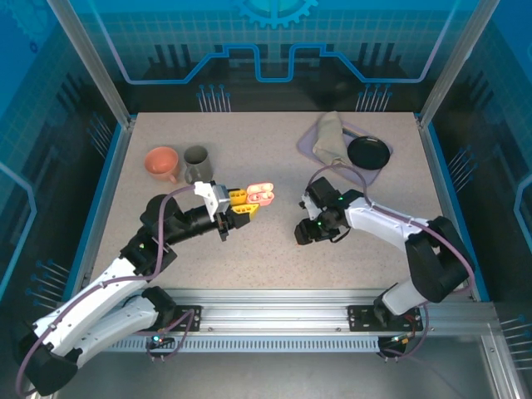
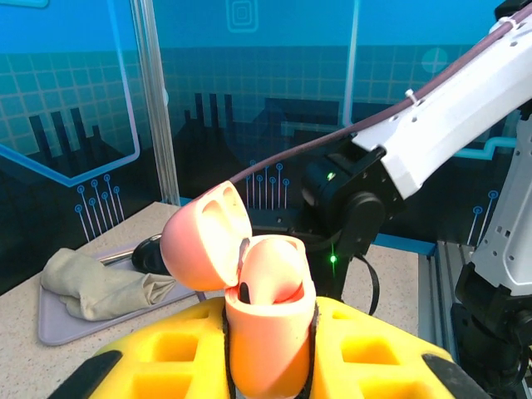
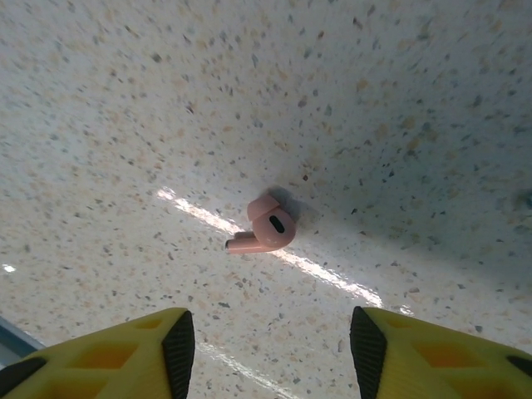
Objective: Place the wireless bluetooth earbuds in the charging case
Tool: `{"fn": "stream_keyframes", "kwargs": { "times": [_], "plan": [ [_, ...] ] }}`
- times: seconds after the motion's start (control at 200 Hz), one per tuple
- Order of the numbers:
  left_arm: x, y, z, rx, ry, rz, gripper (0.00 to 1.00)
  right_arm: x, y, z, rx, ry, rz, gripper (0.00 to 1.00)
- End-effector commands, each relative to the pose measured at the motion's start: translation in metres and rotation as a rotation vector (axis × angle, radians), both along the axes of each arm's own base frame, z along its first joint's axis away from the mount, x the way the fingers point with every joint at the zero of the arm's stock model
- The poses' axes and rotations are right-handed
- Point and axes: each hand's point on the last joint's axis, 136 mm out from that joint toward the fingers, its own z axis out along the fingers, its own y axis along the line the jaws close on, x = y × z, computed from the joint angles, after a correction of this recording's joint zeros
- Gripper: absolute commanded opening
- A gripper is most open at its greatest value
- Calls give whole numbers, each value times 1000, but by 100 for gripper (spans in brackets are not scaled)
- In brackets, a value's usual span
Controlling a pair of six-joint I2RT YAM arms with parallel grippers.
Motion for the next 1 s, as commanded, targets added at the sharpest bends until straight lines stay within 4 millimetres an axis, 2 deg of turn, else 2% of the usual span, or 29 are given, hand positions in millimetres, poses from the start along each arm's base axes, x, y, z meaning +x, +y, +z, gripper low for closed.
{"fn": "stream_keyframes", "kwargs": {
  "times": [0.0,0.31,0.66,0.995],
  "plan": [
    [-1,2,1,3,-29,11,0,8,8,-4,-29,-10,-3,54],
    [-1,2,-2,15,-29,13,0,20,18,-19,-64,5,-13,49],
    [2,1,-6,30,-27,19,0,12,21,-29,-79,65,12,44],
    [4,-1,-7,35,-21,15,0,14,24,-37,-96,78,17,39]
  ]
}}
